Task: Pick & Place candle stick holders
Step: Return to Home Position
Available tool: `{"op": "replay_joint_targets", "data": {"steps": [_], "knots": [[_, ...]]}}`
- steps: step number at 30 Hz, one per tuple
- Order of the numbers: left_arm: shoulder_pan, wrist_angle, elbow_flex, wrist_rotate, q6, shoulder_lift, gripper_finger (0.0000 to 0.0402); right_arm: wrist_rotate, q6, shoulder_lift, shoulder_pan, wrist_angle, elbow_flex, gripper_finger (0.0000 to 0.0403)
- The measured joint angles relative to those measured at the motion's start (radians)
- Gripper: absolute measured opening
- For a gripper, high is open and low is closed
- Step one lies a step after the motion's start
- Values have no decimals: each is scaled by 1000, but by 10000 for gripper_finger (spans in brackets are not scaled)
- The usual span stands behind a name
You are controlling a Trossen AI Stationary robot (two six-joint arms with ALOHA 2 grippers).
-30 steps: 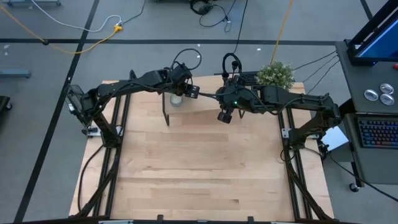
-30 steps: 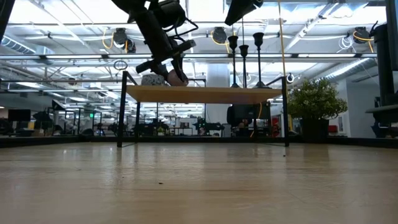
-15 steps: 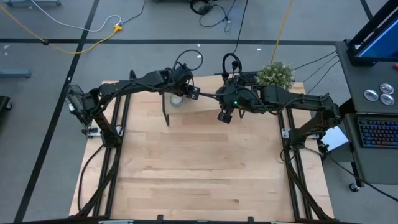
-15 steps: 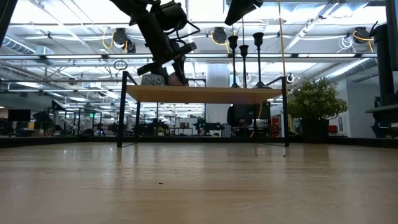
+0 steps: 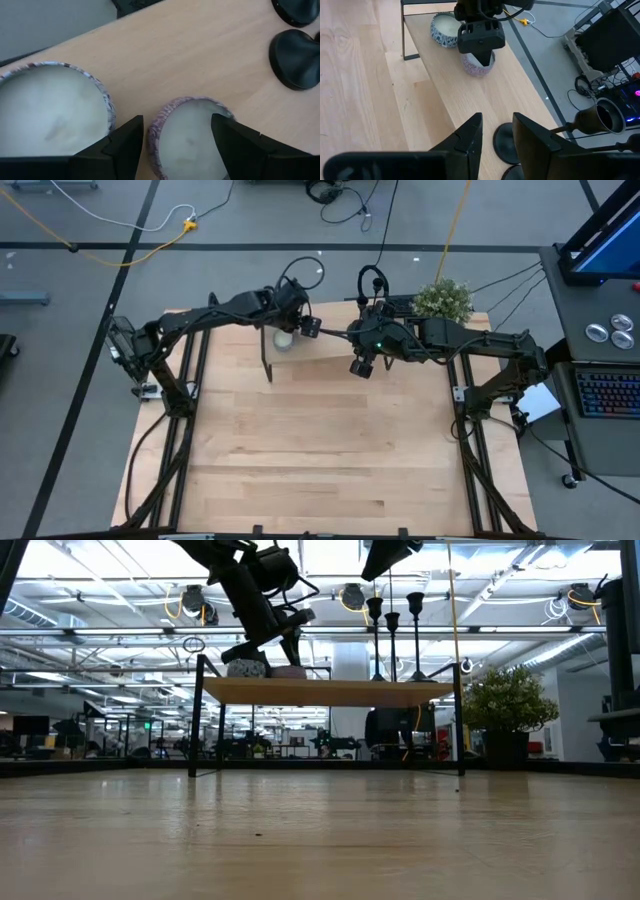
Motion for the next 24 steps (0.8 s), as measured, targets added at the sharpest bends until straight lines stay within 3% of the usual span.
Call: {"op": "replay_joint_targets", "data": {"steps": [8, 24], "knots": [[27, -4, 0, 76, 0, -10, 241, 0, 0, 0, 0, 0, 0, 100], [11, -22, 0, 69, 20, -193, 241, -24, -12, 0, 0, -2, 0, 100]]}}
